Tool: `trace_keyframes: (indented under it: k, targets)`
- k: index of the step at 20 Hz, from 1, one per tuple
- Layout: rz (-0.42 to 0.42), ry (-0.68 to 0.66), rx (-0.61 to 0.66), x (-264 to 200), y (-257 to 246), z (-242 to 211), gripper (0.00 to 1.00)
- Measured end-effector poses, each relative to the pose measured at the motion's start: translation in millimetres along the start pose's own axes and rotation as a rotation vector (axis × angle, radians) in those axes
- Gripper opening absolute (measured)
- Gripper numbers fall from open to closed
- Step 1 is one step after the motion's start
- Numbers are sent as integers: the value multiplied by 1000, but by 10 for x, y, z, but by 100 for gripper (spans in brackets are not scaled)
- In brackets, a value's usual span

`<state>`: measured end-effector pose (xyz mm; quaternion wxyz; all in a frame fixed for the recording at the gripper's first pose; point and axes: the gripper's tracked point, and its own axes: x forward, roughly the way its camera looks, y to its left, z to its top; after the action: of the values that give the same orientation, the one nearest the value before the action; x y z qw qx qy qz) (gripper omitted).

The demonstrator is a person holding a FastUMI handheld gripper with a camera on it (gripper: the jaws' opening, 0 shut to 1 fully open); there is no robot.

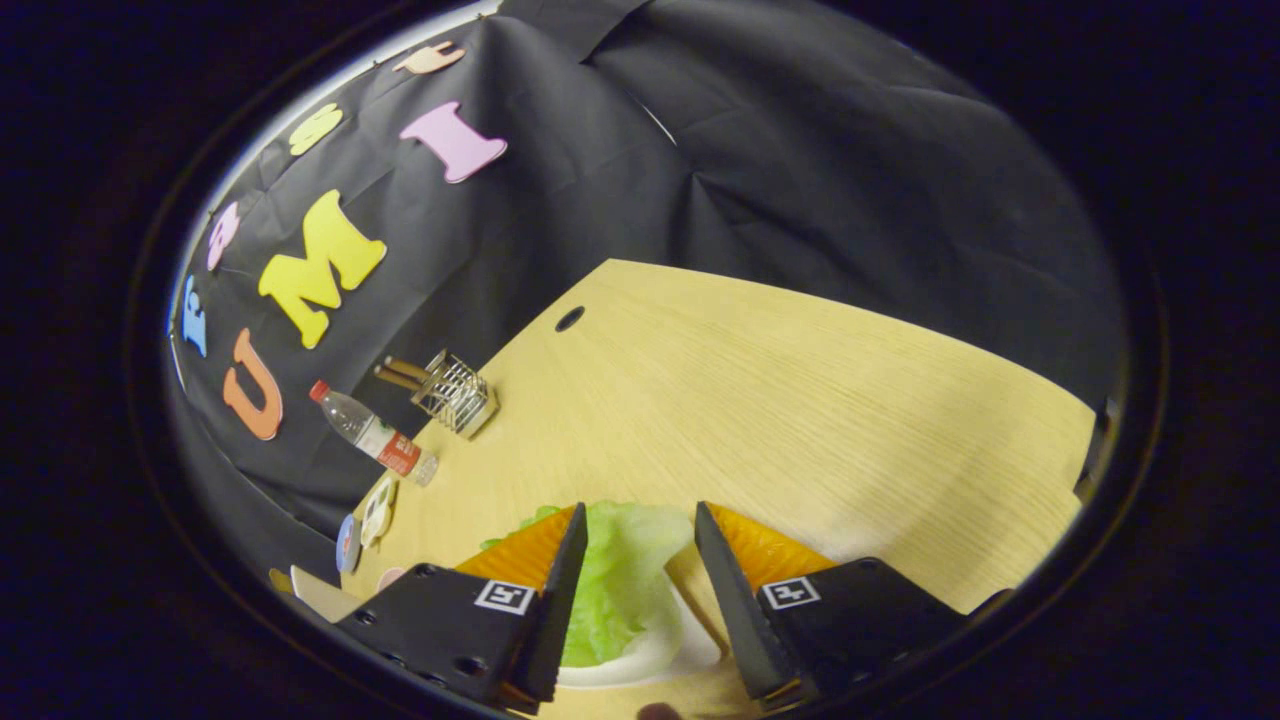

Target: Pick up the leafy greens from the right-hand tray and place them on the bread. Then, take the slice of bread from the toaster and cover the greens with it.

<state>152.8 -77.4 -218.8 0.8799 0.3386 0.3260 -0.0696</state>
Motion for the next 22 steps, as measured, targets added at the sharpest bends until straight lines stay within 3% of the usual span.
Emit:
trace_keyframes:
  k: [6,9,10,22]
  targets:
    - [-5,15,-20,63,-112,27,23]
    - [-25,-11,-52,-63,-138,145,21]
    - [-15,-15,-51,-6,-128,140,1]
    - [187,-106,-14,-670,534,316,0]
